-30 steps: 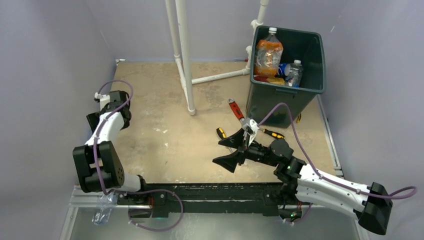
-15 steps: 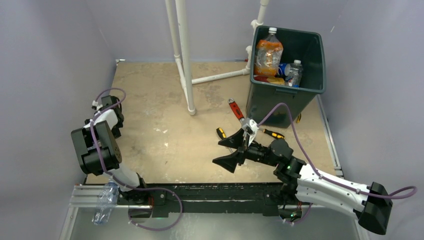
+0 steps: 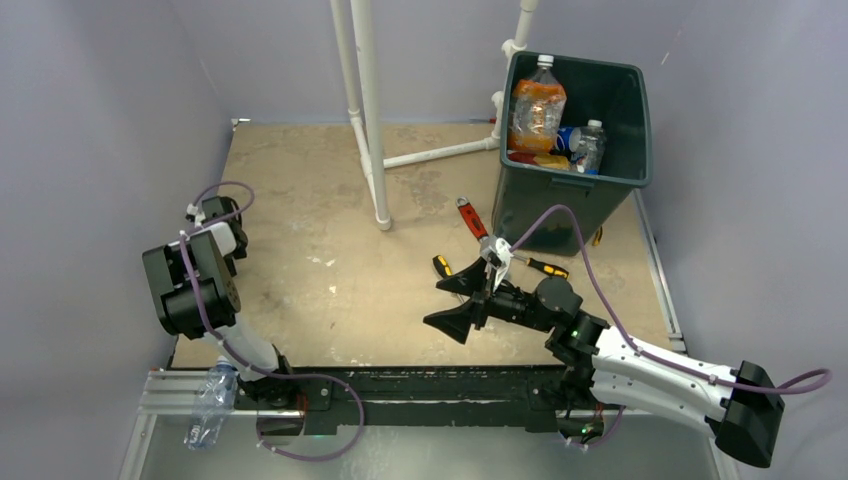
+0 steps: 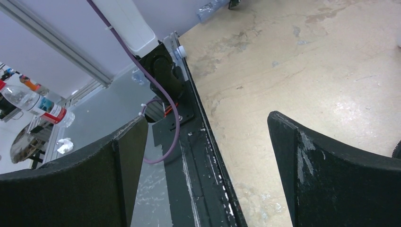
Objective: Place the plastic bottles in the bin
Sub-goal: Pick up the plastic bottle from the corner of the board.
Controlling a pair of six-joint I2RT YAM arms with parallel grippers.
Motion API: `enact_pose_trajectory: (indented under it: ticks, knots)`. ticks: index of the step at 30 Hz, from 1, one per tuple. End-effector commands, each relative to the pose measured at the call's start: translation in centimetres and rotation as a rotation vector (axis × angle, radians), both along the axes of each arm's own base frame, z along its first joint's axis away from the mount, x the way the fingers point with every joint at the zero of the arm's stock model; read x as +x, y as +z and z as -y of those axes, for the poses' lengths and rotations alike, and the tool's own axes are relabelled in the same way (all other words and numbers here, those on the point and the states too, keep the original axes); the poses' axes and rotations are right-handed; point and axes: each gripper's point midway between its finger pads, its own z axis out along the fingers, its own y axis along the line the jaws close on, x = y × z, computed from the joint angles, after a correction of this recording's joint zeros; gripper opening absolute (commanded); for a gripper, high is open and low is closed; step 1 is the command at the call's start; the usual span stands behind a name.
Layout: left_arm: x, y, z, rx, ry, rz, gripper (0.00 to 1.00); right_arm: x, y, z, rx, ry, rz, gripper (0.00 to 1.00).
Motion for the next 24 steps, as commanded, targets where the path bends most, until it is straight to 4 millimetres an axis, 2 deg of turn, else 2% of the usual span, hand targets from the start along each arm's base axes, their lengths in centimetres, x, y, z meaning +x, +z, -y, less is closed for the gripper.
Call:
enact_pose_trajectory:
  ticks: [1,5,10,15,20,24]
  knots:
    - [-0.2,0.4,-1.7,0.041,0.034,0.032,0.59,0.3,0.7,0.1,0.019,-0.020,0.029,0.99]
    - [-0.4,0.4,-2.3,0.038,0.033,0.013,0.53,0.3,0.6,0.1,0.017,-0.020,0.027,0.99]
    - [-0.7,-0.4,-2.1,0.019,0.040,0.009,0.42,0.5,0.7,0.2,0.018,-0.030,0.031,0.99]
    - [-1.0,-1.0,-1.8,0.012,0.040,0.006,0.25,0.5,0.8,0.3,0.017,-0.038,0.035,0.99]
    - [-0.8,-0.6,-1.7,0.009,0.069,0.038,0.01,0.6,0.7,0.2,0.018,-0.037,0.035,0.99]
    - [0.5,1.0,-0.8,-0.011,0.093,0.143,0.00,0.6,1.0,0.0,0.026,-0.030,0.037,0.99]
